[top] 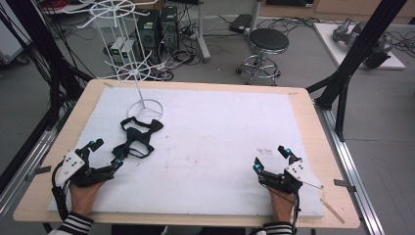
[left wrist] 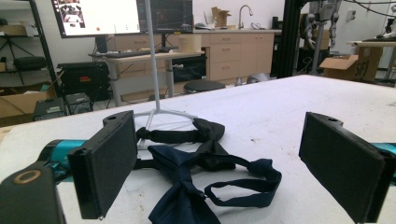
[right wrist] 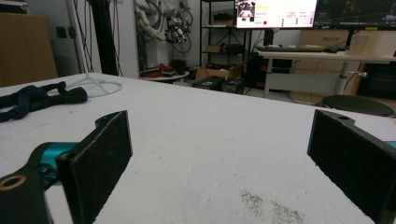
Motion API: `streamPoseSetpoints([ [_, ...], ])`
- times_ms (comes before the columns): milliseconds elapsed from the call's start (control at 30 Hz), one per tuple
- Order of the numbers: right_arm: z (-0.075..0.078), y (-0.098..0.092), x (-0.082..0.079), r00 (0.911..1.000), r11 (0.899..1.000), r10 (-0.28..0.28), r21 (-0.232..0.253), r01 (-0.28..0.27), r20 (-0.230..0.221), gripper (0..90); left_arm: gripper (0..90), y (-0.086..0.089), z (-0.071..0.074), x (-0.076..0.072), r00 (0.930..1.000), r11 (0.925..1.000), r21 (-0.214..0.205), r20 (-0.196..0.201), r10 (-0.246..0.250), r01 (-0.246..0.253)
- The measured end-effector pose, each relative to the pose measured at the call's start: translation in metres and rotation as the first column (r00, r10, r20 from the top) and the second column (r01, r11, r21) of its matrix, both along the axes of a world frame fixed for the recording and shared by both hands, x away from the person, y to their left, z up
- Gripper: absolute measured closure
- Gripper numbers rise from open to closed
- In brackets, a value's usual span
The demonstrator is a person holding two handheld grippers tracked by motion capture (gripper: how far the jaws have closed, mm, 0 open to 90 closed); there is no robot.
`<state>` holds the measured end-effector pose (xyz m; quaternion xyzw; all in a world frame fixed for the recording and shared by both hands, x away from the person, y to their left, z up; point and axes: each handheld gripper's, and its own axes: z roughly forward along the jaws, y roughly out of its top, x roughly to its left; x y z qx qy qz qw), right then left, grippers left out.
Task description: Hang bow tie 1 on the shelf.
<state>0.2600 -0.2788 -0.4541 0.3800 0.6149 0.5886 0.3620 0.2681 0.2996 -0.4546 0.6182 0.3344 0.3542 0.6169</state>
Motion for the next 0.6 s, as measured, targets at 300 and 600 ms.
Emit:
streamPoseSetpoints([
  [300,-0.0001,-0.0002,-0.0003,1.0000,1.000,-0.001,0.007,0.001,-0.005,5.8,11.9,-0.0010,0.0002,-0.0001,1.0000,0.9999,0.010,0.001,0.000,0.000],
  [600,0.0000,0.0000,-0.0007,1.0000,1.000,-0.002,0.005,0.002,-0.005,5.8,11.9,-0.0005,0.0007,0.0004,1.0000,0.9999,0.015,-0.004,-0.003,0.003],
])
